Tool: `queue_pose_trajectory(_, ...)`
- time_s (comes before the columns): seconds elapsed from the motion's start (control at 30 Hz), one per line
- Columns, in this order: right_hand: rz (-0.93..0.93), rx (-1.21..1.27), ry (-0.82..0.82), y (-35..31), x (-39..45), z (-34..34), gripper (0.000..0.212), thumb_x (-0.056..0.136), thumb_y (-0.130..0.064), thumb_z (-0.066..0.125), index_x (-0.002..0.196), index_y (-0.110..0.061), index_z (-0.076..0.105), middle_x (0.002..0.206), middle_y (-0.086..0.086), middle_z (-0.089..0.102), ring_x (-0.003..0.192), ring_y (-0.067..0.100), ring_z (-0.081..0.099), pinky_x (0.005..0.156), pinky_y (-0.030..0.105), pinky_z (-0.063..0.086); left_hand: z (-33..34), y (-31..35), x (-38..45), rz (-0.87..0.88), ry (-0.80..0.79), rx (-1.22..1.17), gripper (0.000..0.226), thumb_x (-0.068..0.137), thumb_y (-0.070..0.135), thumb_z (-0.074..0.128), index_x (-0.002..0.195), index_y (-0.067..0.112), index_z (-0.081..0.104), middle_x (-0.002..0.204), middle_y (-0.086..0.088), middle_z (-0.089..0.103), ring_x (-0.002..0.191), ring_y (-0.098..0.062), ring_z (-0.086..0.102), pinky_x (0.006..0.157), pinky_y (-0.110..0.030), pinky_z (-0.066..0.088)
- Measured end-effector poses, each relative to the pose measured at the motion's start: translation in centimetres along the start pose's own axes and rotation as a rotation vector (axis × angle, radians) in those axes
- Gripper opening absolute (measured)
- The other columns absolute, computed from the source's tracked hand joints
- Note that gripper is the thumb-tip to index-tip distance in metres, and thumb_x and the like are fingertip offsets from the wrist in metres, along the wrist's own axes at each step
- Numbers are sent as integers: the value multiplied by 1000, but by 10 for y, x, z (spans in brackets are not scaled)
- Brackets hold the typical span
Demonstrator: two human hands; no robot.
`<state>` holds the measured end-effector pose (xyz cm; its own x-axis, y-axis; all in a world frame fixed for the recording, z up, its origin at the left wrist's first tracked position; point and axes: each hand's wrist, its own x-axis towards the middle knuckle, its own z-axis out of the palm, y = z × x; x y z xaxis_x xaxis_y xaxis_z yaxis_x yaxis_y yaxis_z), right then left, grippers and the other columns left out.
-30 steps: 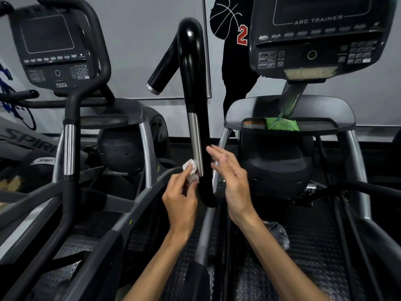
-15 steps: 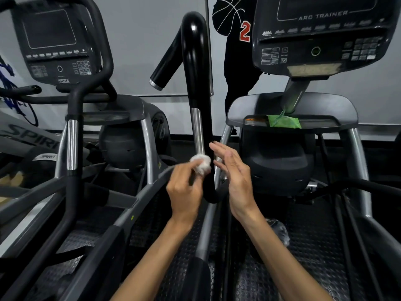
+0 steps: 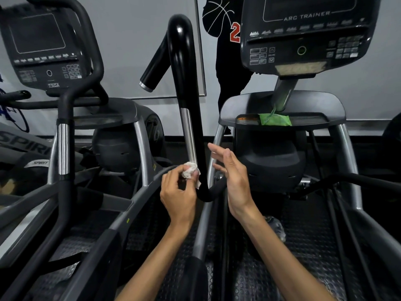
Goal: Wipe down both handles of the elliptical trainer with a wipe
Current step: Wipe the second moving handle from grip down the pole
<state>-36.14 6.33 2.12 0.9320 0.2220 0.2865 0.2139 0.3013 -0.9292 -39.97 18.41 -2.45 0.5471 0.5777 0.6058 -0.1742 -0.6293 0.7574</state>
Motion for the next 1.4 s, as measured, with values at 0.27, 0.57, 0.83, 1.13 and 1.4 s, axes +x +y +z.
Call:
queue_pose_trajectory(0.27,21,23,28,3,-1,8,52,100,-47,38,132,-18,66,136,-4,65,128,8,58,106,32,47,-6,-2,15,-201,-33,-49,17,88,38,75,100,27,72,97,8,70,95,-15,65,88,-43,54)
queue_pose_trajectory(0.57,28,23,35,8,-1,14,44,101,-47,40,126,-25,68,134,-2,65,128,11,58,109,39,46,-10,-3,21,-260,-136,-75,16,95,41,65,102,32,76,94,11,75,96,-17,69,90,-50,54)
queue_pose_trajectory(0.83,12,40,97,9,-3,14,39,100,-42,41,122,-26,69,132,-6,67,126,7,59,109,38,46,-7,12,-8,-49,-36,38,12,90,24,76,102,22,74,98,12,65,95,-8,61,86,-18,48)
queue_pose_trajectory(1.13,31,39,156,8,-5,-1,38,98,-41,49,125,-24,69,133,3,65,125,14,61,109,41,47,10,-2,0,200,135,206,17,86,9,81,101,6,74,90,0,71,87,-17,56,73,-47,54)
queue_pose_trajectory(1.4,-78,-21,224,7,-15,8,22,91,-16,72,112,-22,70,107,0,73,103,14,69,90,32,53,-25,45,26,36,-132,-64,13,90,22,75,101,29,72,95,18,68,90,-12,64,80,-31,53)
